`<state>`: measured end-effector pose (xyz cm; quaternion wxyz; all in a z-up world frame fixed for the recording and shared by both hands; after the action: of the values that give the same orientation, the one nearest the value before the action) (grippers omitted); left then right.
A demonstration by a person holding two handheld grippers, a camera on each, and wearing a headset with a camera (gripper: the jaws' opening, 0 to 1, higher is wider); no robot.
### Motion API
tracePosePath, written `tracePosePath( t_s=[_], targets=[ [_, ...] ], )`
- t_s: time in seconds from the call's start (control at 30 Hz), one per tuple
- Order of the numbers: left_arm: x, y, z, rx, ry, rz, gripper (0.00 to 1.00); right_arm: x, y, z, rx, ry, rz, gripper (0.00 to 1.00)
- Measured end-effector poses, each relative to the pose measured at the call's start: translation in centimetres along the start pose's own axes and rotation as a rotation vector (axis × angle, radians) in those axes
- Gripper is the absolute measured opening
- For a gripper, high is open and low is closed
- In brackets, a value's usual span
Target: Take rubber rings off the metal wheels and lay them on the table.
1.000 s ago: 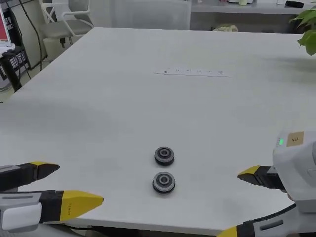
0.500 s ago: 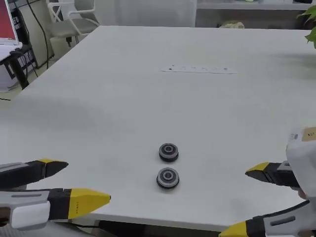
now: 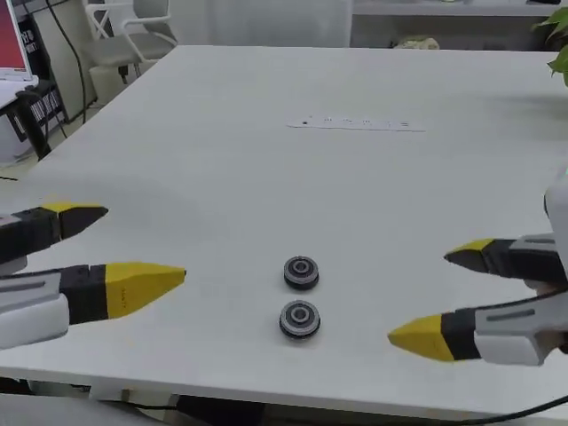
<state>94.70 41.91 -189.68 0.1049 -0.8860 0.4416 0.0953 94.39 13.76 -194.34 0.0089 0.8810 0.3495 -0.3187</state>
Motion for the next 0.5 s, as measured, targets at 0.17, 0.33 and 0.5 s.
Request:
tracePosePath(
  t_s=[0.17,0.33,0.5],
  targets=[
    [0.8,0.4,-0.9,0.096,-0.036,0.067,0.77,0.4,-0.6,-4.4,-0.033,0.095,-0.029,0.71],
    [1.8,0.8,-2.1,0.165,-0.051,0.13,0.71,1.7,-1.8,-7.5,-0.153,0.117,-0.076,0.62],
    [3.3,0.6,-3.6,0.196,0.0,0.163,0.69,3.7,-2.3,-9.2,-0.192,0.149,-0.129,0.6]
  ],
)
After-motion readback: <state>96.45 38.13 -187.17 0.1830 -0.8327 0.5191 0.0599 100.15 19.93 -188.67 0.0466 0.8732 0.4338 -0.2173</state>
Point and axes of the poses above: the centre of the closed fingertips' face, and the gripper's own axes: x roughly forward along the fingers, y roughly to its right, z roughly out of its underside, the point moved 5 cm from there along -x, roughly backward along the fingers, and after that the axes turned 12 degrees about x, right-handed, at the moved point
